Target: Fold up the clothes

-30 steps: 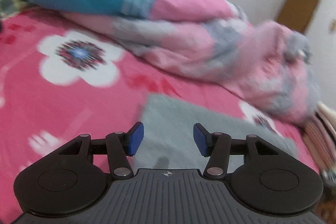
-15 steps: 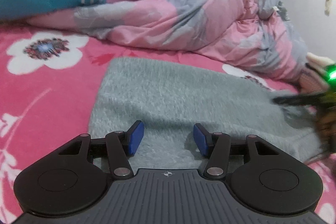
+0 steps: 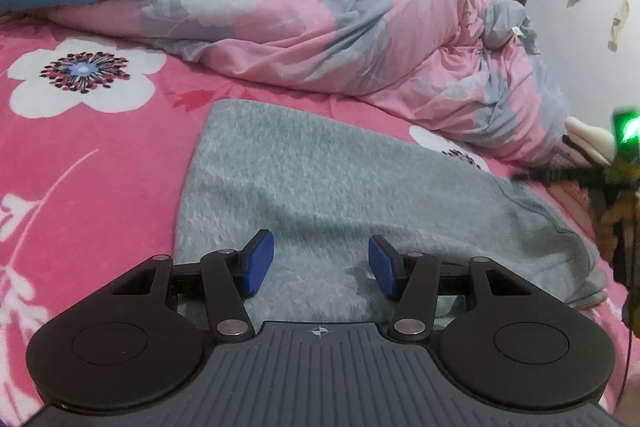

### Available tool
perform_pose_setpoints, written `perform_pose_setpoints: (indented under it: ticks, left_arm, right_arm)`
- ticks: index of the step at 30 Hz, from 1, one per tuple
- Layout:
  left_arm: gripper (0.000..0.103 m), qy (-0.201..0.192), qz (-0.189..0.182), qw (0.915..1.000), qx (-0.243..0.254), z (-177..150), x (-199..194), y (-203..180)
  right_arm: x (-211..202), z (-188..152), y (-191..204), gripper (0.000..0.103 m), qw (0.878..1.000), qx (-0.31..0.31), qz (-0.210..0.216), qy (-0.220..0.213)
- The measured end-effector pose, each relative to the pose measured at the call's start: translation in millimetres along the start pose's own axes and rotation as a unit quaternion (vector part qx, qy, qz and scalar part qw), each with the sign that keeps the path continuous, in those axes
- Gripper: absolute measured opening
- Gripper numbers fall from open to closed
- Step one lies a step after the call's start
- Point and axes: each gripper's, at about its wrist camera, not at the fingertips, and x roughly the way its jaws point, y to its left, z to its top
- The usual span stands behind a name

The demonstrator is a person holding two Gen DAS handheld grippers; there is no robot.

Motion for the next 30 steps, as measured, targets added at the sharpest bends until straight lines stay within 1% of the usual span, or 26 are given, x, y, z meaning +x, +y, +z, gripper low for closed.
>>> perform_pose_setpoints:
  ticks: [2, 4, 5, 6, 8, 9, 10, 12, 15, 16, 19, 22, 25, 27, 28, 30]
  left_arm:
    - [0.052, 0.002, -0.006, 1.0, -0.007, 0, -1, 3]
    - [0.052, 0.004, -0.013, 0.9998, -0.016, 1, -1, 7]
    - [0.052, 0.007, -0.017, 0.9997, -0.019, 2, -1, 8]
    - [0.052, 0.009, -0.02, 0.9996, -0.02, 2, -1, 10]
    - [0.052, 0.013, -0.026, 0.9993, -0.025, 3, -4, 13]
    - [0.052, 0.015, -0.029, 0.9991, -0.028, 3, -5, 15]
    - [0.052, 0.016, -0.031, 0.9989, -0.032, 3, -7, 17]
    - [0.052, 0.015, -0.039, 0.9983, -0.042, 4, -13, 23]
    - [0.052, 0.011, -0.048, 0.9969, -0.061, 7, -22, 34]
    - [0.052, 0.009, -0.05, 0.9964, -0.068, 7, -25, 38]
    - [0.052, 0.002, -0.052, 0.9949, -0.087, 8, -31, 48]
    - [0.052, -0.008, -0.04, 0.9938, -0.104, 11, -34, 56]
    - [0.052, -0.017, -0.018, 0.9926, -0.119, 12, -35, 64]
    - [0.052, -0.019, -0.009, 0.9912, -0.131, 12, -35, 70]
    - [0.052, -0.02, -0.005, 0.9903, -0.138, 12, -34, 73]
    - [0.052, -0.023, 0.001, 0.989, -0.146, 12, -34, 78]
  right_arm:
    - [-11, 15, 41, 0.03, 0.996, -0.022, 0.083, -0.016]
    - [-21, 30, 83, 0.029, 0.985, -0.044, 0.166, -0.031]
    - [-20, 35, 102, 0.029, 0.979, -0.053, 0.192, -0.03]
    - [-10, 37, 119, 0.029, 0.975, -0.055, 0.216, -0.02]
    - [9, 42, 153, 0.029, 0.963, -0.058, 0.262, 0.001]
    - [25, 41, 168, 0.029, 0.959, -0.056, 0.278, 0.022]
    - [44, 36, 183, 0.029, 0.957, -0.06, 0.281, 0.05]
    - [66, 24, 200, 0.029, 0.959, -0.092, 0.261, 0.063]
    - [46, 37, 201, 0.03, 0.962, -0.105, 0.244, 0.061]
    - [34, 39, 196, 0.03, 0.96, -0.099, 0.254, 0.056]
    - [-2, 37, 190, 0.03, 0.954, -0.111, 0.278, 0.024]
    - [-30, 29, 195, 0.03, 0.941, -0.134, 0.311, 0.012]
    - [-34, 11, 219, 0.029, 0.928, -0.189, 0.32, 0.012]
    - [-22, -13, 238, 0.026, 0.92, -0.231, 0.313, 0.05]
    - [-23, -24, 244, 0.026, 0.919, -0.251, 0.301, 0.033]
    - [-35, -20, 244, 0.02, 0.919, -0.251, 0.304, 0.018]
